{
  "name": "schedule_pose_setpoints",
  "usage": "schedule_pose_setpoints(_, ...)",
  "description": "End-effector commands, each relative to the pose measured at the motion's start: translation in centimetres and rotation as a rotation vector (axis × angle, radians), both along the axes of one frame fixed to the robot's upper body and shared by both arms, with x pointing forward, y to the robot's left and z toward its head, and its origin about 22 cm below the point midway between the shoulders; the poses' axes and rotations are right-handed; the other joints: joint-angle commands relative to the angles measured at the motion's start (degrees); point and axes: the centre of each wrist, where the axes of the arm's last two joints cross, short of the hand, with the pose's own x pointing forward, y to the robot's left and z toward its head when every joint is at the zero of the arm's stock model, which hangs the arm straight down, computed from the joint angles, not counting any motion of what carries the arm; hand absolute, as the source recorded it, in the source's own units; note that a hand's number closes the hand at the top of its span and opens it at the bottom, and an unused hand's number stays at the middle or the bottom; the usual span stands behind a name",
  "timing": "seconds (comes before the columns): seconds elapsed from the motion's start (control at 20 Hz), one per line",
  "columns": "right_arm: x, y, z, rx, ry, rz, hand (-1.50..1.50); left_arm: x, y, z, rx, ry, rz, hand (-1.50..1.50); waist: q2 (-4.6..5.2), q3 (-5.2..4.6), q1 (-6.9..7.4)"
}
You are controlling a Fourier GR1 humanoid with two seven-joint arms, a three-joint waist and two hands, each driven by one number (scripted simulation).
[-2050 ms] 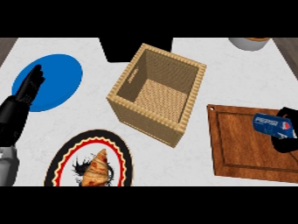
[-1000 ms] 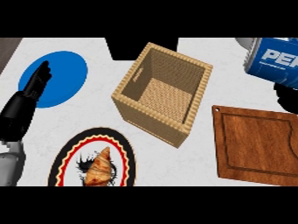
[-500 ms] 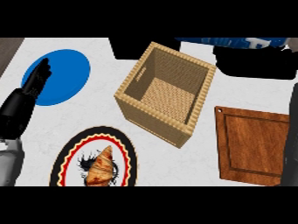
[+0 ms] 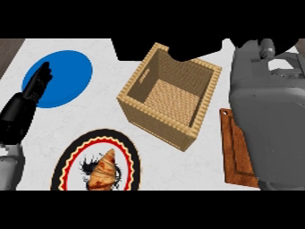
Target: Pick the can from the cutting board and place it in the basket
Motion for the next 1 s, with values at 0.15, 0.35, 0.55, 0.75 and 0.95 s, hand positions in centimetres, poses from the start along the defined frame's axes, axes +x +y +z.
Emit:
schedule_pose_setpoints(0.15, 2.3, 1.9, -2.5, -0.24, 0.191, -0.1, 1.5, 0.4, 0.0, -0.4, 0.014, -0.013, 0.001, 0.0, 0.12, -0.03, -0.58)
schedule_pose_setpoints(0.35, 1.8, 3.1, -2.4, -0.359, 0.201, -0.135, 1.5, 0.7, -0.1, 0.4, -0.001, 0.017, 0.013, 0.0, -0.15, 0.0, -0.77)
schedule_pose_setpoints(0.55, 3.3, 1.0, -2.8, -0.458, 0.248, -0.089, 1.5, 1.0, -0.2, 1.4, -0.005, -0.017, 0.005, 0.0, -0.06, 0.03, -0.85)
schedule_pose_setpoints(0.75, 2.6, 1.3, -3.9, -0.344, 0.297, -0.027, -1.5, -0.6, -0.9, -1.1, -0.013, 0.012, 0.017, 0.0, -0.13, 0.05, -0.67)
schedule_pose_setpoints(0.95, 2.5, 2.1, -1.5, -0.269, 0.295, 0.021, -1.5, 0.3, 0.4, 1.0, -0.014, 0.01, -0.011, 0.0, -0.09, 0.04, -0.53)
